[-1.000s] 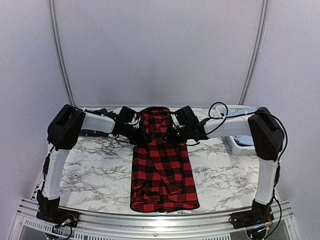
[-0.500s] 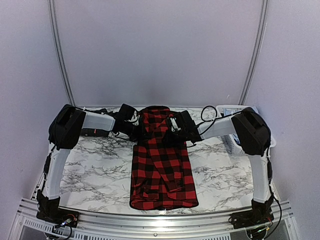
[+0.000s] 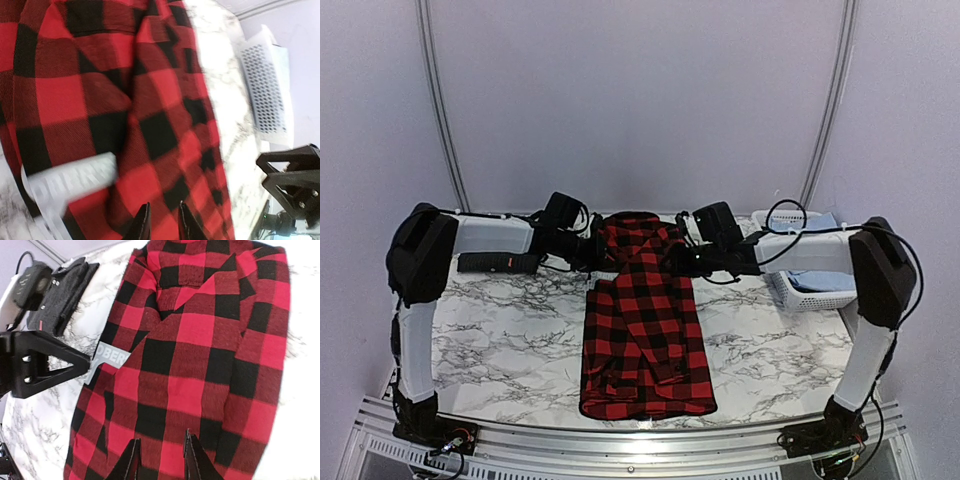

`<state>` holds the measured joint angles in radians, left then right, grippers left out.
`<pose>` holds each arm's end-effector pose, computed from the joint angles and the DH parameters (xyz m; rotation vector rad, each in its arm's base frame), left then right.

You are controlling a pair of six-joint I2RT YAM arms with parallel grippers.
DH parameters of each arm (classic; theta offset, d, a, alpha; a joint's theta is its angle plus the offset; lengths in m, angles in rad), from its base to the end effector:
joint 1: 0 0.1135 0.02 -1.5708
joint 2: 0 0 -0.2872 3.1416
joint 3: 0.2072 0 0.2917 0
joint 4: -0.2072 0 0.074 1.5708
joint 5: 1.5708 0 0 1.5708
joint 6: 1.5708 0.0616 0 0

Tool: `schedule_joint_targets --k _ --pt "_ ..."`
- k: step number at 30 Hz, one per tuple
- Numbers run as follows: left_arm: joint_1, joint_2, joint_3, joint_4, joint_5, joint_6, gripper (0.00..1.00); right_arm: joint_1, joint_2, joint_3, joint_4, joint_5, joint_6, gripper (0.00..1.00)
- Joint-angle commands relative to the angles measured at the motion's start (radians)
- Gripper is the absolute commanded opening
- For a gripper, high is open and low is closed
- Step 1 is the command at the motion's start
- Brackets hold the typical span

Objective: Fold and stack the long sleeve shirts
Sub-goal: Smooth out the rectangle-folded shirt at the center of the board.

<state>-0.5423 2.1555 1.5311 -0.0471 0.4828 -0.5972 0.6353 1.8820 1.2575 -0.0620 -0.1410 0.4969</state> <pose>0.4528 -0.3062 0.1548 0.2187 2.4012 -1.1197 0.3804 0.2912 0.1831 -0.2421 2.3515 0.7407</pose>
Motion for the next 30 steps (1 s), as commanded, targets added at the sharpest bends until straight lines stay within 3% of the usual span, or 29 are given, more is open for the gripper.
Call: schedule_joint_targets --k 1,7,17,30 --pt "-0.064 -0.191 -0.142 -0.004 -0.079 -0.012 0.23 0.061 -0.151 -0.128 -0.036 0.048 0.030 0.26" --pt "-0.171 -0.445 -0.435 0.037 -0.204 -0.121 0.26 0.205 -0.363 -0.324 -0.065 0.119 0.142 0.31" --pt "-0.317 -0.742 -0.857 0.138 -0.363 -0.310 0.30 0.325 -0.654 -0.624 -0.121 0.175 0.297 0.35" --pt "-0.488 -0.828 -1.022 0.169 -0.476 -0.445 0.29 0.475 -0.802 -0.792 -0.183 0.268 0.481 0.36"
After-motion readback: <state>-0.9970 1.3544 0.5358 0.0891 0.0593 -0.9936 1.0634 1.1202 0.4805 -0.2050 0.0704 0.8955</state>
